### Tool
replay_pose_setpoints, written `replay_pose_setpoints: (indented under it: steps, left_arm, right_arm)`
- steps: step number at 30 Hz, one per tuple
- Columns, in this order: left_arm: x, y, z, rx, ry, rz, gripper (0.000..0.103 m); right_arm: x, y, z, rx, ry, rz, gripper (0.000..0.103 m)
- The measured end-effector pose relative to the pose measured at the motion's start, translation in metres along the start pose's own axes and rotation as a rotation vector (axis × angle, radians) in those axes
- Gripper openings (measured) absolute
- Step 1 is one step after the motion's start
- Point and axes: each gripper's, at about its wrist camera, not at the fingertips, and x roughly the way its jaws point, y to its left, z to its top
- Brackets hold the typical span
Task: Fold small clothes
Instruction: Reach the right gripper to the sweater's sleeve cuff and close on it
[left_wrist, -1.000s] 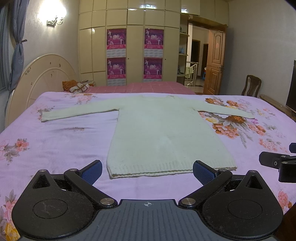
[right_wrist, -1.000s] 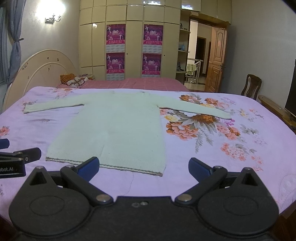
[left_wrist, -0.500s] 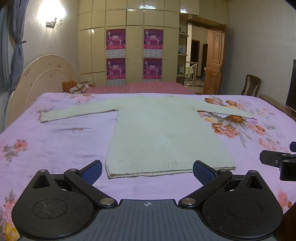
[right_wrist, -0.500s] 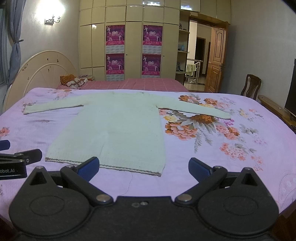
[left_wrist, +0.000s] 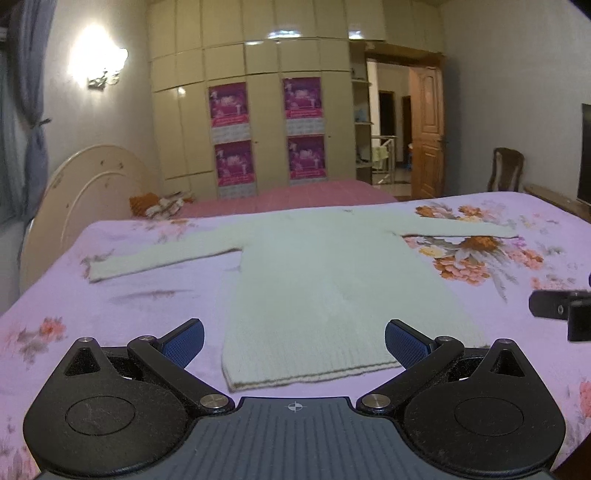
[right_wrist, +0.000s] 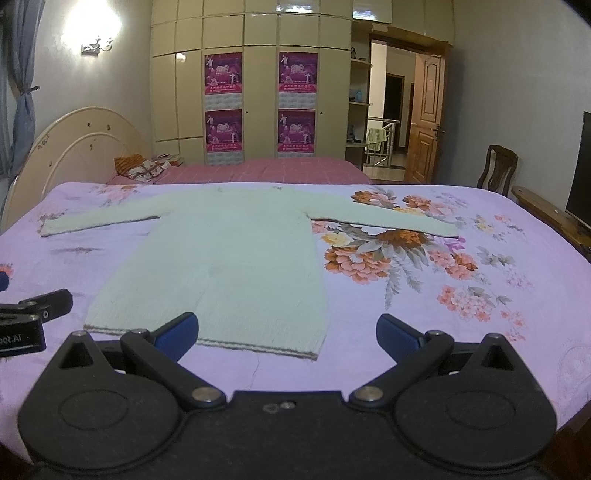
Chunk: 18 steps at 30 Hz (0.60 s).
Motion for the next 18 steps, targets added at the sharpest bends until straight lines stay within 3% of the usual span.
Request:
replay_pose_setpoints:
  steps: [6,10,18]
  left_arm:
    - [0.034,0.007,0.013,-0.077,0.020,-0.062,0.103]
    - [0.067,0.002,0.023,-0.068,0.090,-0.060,0.103]
    - [0.159,0.022,0.043,-0.242,0.219,-0.158,0.103]
  right_arm:
    - [0.019,-0.015,0.015,0.026,-0.009,-0.020,0.102]
    - [0.040,-0.030,0.025,0.043,-0.001,-0.038,0.102]
    - [0.095,-0.075,0.057,0.103,-0.006,-0.090,0.101]
